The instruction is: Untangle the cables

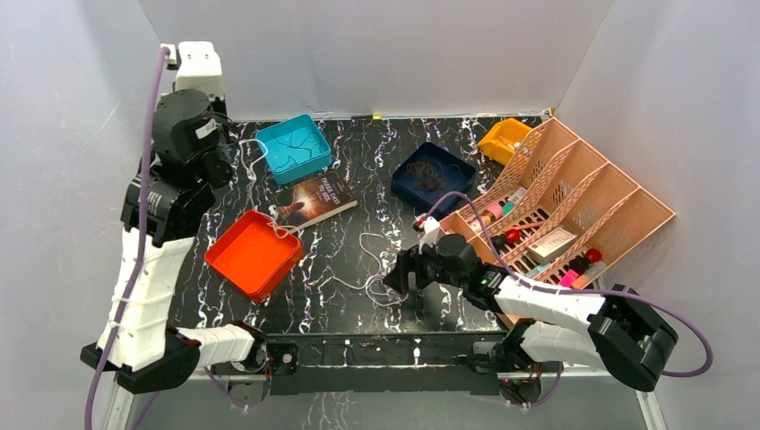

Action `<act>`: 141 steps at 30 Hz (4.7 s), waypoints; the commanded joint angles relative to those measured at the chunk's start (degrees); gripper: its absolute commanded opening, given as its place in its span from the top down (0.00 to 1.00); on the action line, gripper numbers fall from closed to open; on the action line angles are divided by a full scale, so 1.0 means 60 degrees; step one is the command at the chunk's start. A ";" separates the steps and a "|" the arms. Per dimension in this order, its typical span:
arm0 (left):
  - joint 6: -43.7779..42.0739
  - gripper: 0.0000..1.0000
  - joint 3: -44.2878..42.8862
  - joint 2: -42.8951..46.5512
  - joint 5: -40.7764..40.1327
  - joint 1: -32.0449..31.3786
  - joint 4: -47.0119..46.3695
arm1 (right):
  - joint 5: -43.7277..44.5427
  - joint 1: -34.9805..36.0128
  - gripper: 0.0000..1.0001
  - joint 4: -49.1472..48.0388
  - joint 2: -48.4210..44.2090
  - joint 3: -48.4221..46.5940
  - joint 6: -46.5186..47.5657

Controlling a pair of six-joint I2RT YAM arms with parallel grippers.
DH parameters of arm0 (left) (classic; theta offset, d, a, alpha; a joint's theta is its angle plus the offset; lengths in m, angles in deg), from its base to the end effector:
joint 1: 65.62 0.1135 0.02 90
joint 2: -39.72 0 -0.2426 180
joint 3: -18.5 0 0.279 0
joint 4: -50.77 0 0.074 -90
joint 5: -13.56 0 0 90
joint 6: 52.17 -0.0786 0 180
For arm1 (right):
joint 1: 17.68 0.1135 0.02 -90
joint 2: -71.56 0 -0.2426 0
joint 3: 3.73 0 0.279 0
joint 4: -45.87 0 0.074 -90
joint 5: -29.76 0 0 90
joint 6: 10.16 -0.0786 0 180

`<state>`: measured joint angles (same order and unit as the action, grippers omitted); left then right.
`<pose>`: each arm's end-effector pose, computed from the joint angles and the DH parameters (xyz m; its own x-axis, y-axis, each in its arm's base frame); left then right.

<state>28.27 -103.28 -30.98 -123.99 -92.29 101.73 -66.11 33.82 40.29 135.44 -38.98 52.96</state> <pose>0.2424 -0.0569 0.5598 -0.0573 0.1542 -0.9864 -0.3518 0.9215 0.1646 0.1793 0.2383 0.1381 -0.5959 -0.0266 -0.8026 -0.6364 0.6252 0.4517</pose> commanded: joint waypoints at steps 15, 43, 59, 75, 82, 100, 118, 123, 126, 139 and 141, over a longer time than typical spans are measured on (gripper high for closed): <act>0.0949 1.00 0.2213 0.1731 -0.0662 0.0067 0.0856 | -0.0316 0.0056 0.09 -0.0699 0.0390 -0.0516 0.0025; 0.1192 1.00 0.2105 0.1647 -0.0236 0.0081 0.1001 | -0.0273 0.0049 0.08 -0.0474 0.0257 -0.0546 0.0013; 0.0204 1.00 0.0451 0.1154 -0.0379 0.0084 0.1022 | -0.0472 0.0054 0.08 -0.0776 0.0668 -0.0648 -0.0066; 0.1820 1.00 0.3776 0.2260 -0.1277 0.0081 0.1589 | -0.0624 0.0058 0.06 -0.0681 0.0772 -0.0707 0.0011; 0.1867 1.00 0.3469 0.2336 -0.2053 0.0081 0.1948 | -0.0648 0.0056 0.06 -0.0677 0.0756 -0.0735 0.0012; 0.2019 1.00 0.3771 0.2670 -0.1843 0.0081 0.2155 | -0.0783 0.0058 0.05 -0.0813 0.0906 -0.0736 -0.0064; 0.4447 1.00 0.7295 0.2053 0.0528 0.1646 0.1870 | -0.0779 0.0055 0.04 -0.0712 0.0758 -0.0707 0.0025; 0.5094 1.00 0.7983 0.1694 0.1822 0.3420 0.1478 | -0.0744 0.0058 0.04 -0.0637 0.0715 -0.0736 0.0137; 0.5401 1.00 0.8496 0.1414 0.2595 0.4123 0.1053 | -0.0685 0.0054 0.04 -0.0570 0.0654 -0.0740 0.0226; 0.7550 1.00 1.0153 0.1068 0.2841 0.4811 0.0394 | -0.0732 0.0057 0.03 -0.0752 0.0687 -0.0612 0.0150; 0.7748 1.00 1.0210 0.0954 0.3154 0.4960 0.0257 | -0.0776 0.0057 0.03 -0.0752 0.0733 -0.0665 0.0182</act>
<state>69.76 -42.39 -24.75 -106.81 -64.08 105.16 -70.50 33.82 38.63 140.45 -41.23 53.27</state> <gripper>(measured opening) 0.012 0.970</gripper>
